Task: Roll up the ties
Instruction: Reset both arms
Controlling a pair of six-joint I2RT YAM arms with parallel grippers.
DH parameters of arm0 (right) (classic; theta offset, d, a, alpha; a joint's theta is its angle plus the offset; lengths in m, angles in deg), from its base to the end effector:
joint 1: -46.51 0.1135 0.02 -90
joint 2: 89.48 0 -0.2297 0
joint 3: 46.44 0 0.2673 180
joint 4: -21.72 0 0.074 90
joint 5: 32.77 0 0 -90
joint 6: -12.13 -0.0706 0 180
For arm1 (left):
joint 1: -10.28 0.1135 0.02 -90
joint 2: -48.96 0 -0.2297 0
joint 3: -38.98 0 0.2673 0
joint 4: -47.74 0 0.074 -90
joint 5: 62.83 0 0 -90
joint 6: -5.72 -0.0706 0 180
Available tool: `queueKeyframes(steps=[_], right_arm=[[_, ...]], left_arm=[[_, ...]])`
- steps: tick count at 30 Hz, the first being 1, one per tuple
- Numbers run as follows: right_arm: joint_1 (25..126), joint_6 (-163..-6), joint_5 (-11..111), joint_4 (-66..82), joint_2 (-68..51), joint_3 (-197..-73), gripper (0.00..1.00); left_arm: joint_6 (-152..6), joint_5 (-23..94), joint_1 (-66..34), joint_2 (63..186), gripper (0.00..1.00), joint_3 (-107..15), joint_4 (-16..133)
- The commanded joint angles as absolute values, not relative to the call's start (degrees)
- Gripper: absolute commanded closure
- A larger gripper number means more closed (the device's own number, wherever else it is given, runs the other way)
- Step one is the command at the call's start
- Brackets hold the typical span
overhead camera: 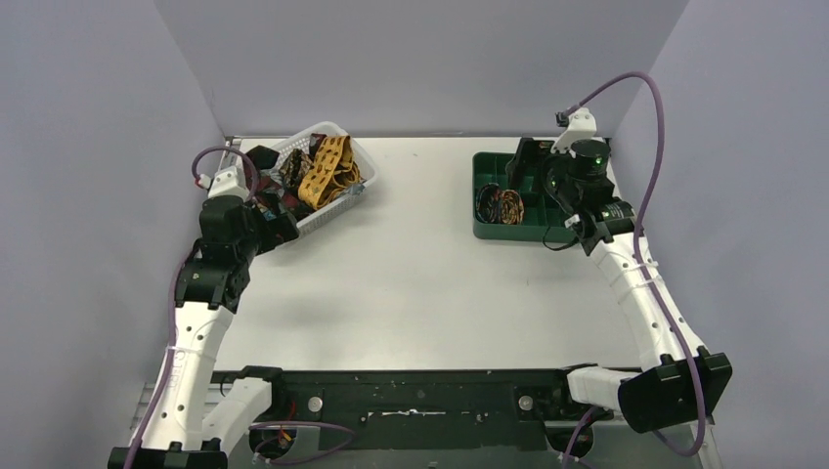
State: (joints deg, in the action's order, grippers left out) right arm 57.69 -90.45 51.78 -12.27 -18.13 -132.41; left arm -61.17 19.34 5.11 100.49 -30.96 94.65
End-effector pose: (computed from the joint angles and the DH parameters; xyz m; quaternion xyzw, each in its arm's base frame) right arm 0.3335 0.0728 0.3508 -0.0175 0.8153 0.1568 0.5571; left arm 0.2570 -0.0136 0.3091 -0.1682 0.8415 -0.0677 0.5090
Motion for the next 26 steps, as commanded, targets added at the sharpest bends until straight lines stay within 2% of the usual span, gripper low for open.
queueKeyframes(steps=[1, 7, 26], right_arm=[[57.8, -89.8, 47.0, -7.9, -21.5, -127.9, 0.00], [58.1, -90.9, 45.7, -7.2, -22.2, -125.7, 0.00], [58.3, -90.6, 47.9, -7.2, -20.9, -126.4, 0.00]], left_arm=[[-58.6, 15.2, 5.4, 96.4, 0.03, -34.6, 98.8], [-59.5, 13.1, 5.4, 92.9, 0.03, -35.0, 99.5], [-61.4, 13.1, 5.4, 96.0, 0.03, -37.0, 100.4]])
